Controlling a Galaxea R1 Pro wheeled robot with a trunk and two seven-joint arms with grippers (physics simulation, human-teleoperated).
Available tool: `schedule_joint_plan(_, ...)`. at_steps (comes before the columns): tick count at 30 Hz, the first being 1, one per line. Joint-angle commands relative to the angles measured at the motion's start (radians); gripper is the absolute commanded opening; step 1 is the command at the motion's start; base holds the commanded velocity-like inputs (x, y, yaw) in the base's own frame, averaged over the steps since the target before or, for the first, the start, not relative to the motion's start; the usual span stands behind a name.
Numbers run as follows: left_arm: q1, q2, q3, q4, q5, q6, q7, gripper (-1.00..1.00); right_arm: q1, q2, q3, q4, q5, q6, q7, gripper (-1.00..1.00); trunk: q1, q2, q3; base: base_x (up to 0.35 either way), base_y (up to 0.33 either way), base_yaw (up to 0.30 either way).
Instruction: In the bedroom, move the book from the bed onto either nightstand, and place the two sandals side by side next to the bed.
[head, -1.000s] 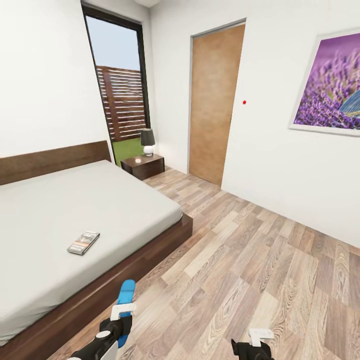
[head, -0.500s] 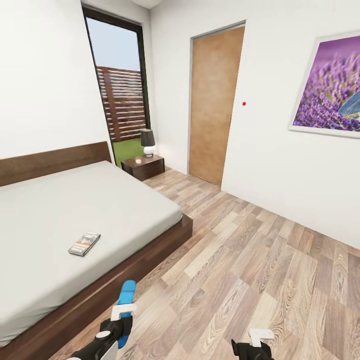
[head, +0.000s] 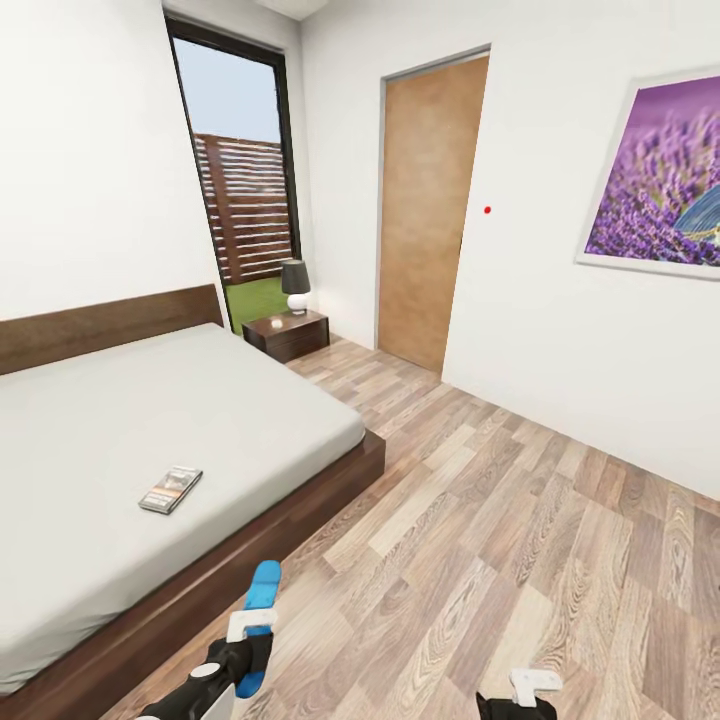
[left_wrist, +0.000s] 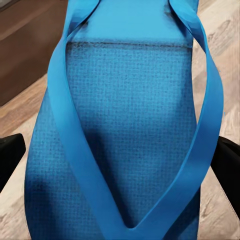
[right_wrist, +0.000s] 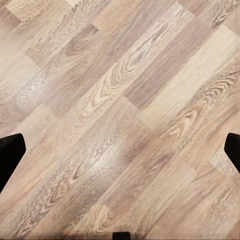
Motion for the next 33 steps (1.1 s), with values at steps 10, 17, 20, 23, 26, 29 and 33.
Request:
schedule_joint_plan(10,-0.001,0.001,-0.006,0.001,0.009,-0.003,-0.012,-1.0,-0.001,0.0,-0.006,0.006,0.012,-0.028,0.006,1.0,-0.038,0.069,0.03,0.0,0.0,0.0)
schedule_joint_plan(17,-0.001,0.001,-0.006,0.001,0.008,-0.004,-0.013,-1.0,-0.001,0.0,-0.003,0.007,0.015,-0.036,0.006,1.0,-0.065,0.118,0.052,0.0,0.0,0.0)
schedule_joint_plan(20,-0.001,0.001,-0.007,0.0,0.007,-0.004,-0.013,-1.0,-0.001,0.001,-0.002,0.007,0.015,-0.038,0.006,1.0,-0.077,0.139,0.061,0.0,0.0,0.0)
schedule_joint_plan(23,-0.001,0.001,-0.008,0.0,0.007,-0.003,-0.013,-1.0,-0.001,0.001,-0.002,0.007,0.015,-0.039,0.006,1.0,-0.088,0.16,0.071,0.0,0.0,0.0)
schedule_joint_plan(26,-0.001,0.001,-0.008,0.0,0.006,-0.003,-0.013,-1.0,-0.001,0.001,-0.001,0.007,0.015,-0.039,0.006,1.0,-0.1,0.181,0.08,0.0,0.0,0.0)
schedule_joint_plan(29,-0.002,0.001,-0.008,0.0,0.006,-0.003,-0.013,-1.0,-0.001,0.001,0.0,0.007,0.015,-0.039,0.006,1.0,-0.111,0.202,0.09,0.0,0.0,-0.059)
schedule_joint_plan(33,-0.001,0.001,-0.008,0.0,0.006,-0.003,-0.013,-1.0,-0.001,0.001,0.0,0.007,0.015,-0.039,0.007,1.0,-0.126,0.23,0.102,0.0,0.0,-0.184)
